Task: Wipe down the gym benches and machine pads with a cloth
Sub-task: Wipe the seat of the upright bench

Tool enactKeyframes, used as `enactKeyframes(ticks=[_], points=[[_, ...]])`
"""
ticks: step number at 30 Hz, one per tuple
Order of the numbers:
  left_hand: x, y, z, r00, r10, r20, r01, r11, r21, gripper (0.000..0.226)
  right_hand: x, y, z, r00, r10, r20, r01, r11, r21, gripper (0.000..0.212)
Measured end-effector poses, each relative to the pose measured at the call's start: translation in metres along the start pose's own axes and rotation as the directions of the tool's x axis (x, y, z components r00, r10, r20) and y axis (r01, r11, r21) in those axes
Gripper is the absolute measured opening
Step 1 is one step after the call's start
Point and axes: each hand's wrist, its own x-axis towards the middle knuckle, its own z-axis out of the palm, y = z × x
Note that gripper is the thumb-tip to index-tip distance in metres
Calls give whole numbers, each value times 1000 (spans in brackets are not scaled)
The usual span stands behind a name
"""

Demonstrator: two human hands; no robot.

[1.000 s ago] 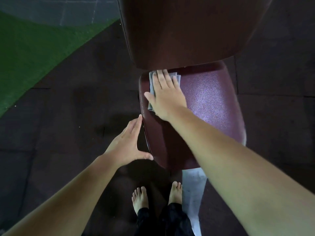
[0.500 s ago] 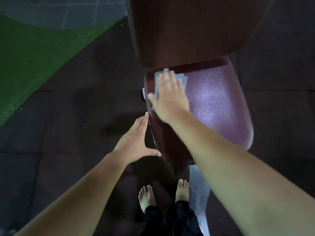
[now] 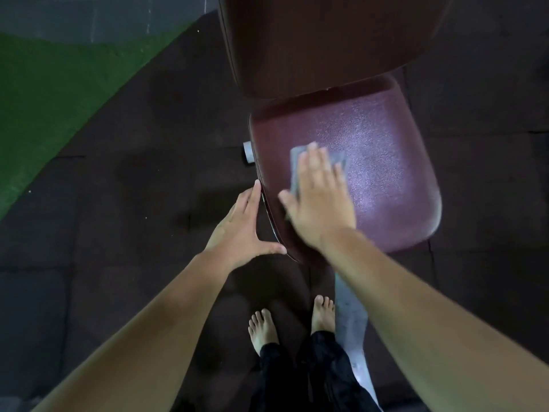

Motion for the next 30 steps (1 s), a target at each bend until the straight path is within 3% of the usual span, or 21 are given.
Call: enactKeyframes(ticks=[2, 4, 8, 11, 15, 18, 20, 23, 25, 30], points=[[0, 0, 1, 1000, 9, -3, -9, 1000, -12, 152, -18, -12, 11, 989, -150, 16, 150, 988, -24, 80], [0, -1, 1, 1000, 21, -2, -21, 1000, -6, 153, -16, 12, 9, 978, -208, -3, 207, 978, -39, 77], [1, -1, 1, 1000, 19, 9, -19, 1000, 16, 152, 7, 61, -8, 1000, -6, 25, 7, 1000, -31, 75], [1, -2, 3, 1000, 20, 9, -20, 1000, 2, 152, 2, 38, -3, 1000, 29, -8, -30, 999, -40, 79], [0, -2, 3, 1000, 23, 0, -23, 1000, -10, 153, -48, 8, 17, 984, -177, 20, 178, 982, -69, 80], [0, 0, 2, 1000, 25, -2, -25, 1000, 1, 153, -62, 27, 16, 952, -305, 36, 307, 947, -91, 78], [0, 0, 2, 1000, 27, 3, -27, 1000, -7, 153, -45, 54, 9, 972, -236, 21, 237, 966, -100, 79], [0, -2, 2, 1000, 12, 7, -13, 1000, 19, 153, -22, 87, -7, 999, 11, 39, -10, 1000, -24, 82], [1, -2, 3, 1000, 8, 7, -8, 1000, 19, 153, -23, 78, -4, 998, 64, 18, -63, 997, -46, 84], [1, -1, 3, 1000, 1, 5, -1, 1000, 22, 156, -50, 21, 20, 992, -129, -15, 128, 991, -27, 84]])
